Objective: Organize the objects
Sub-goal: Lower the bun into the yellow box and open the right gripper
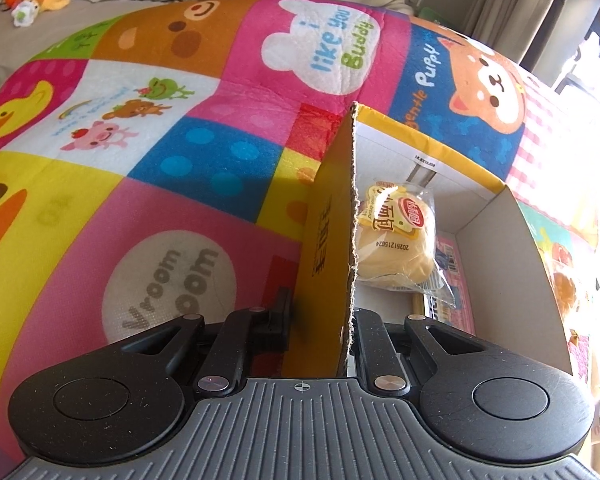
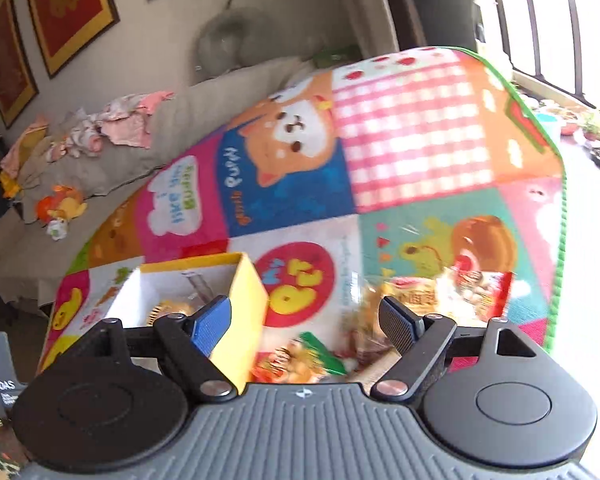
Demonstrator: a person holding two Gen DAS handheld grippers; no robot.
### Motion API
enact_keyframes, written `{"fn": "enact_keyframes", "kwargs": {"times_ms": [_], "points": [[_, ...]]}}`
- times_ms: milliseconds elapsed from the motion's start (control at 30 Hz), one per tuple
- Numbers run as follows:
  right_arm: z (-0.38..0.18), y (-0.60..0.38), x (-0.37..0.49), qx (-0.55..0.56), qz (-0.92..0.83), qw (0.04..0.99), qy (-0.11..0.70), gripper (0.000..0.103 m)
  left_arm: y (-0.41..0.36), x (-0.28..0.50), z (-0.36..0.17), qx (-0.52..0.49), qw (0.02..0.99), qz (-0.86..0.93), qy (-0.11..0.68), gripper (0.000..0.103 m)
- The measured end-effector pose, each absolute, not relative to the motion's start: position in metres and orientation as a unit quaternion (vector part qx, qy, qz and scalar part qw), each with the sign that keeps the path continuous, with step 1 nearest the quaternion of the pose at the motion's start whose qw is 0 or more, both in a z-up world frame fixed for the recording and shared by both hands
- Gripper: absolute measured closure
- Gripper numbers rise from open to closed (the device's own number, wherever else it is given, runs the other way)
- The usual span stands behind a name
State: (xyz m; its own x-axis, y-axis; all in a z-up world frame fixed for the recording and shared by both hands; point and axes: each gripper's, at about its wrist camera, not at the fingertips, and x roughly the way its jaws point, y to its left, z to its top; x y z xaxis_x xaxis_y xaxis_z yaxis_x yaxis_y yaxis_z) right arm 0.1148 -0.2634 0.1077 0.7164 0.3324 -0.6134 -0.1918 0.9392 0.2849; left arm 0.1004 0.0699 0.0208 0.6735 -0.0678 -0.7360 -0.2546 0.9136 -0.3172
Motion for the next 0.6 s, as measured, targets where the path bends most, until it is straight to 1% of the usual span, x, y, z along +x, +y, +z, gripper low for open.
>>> {"fn": "enact_keyframes", "kwargs": {"times_ms": [133, 300, 467, 600], "points": [[0.084, -0.286, 0.104, 0.084, 0.102, 0.921, 0.367, 0.021, 0.07, 0.1, 0.021, -0.201, 0.892, 0.051, 0.402, 0.088], [0.057, -0.291, 0.097, 0.073, 0.088, 0.912, 0.394, 0.021, 0.069, 0.1, 0.021, -0.2, 0.892, 0.051, 0.402, 0.088], [0.046, -0.288, 0.099, 0.086, 0.088, 0.907, 0.403, 0.021, 0.07, 0.1, 0.021, -0.2, 0.892, 0.049, 0.402, 0.088], [0.046, -0.28, 0.104, 0.069, 0.086, 0.911, 0.396, 0.021, 0.07, 0.1, 0.021, -0.2, 0.892, 0.049, 0.402, 0.088]]}}
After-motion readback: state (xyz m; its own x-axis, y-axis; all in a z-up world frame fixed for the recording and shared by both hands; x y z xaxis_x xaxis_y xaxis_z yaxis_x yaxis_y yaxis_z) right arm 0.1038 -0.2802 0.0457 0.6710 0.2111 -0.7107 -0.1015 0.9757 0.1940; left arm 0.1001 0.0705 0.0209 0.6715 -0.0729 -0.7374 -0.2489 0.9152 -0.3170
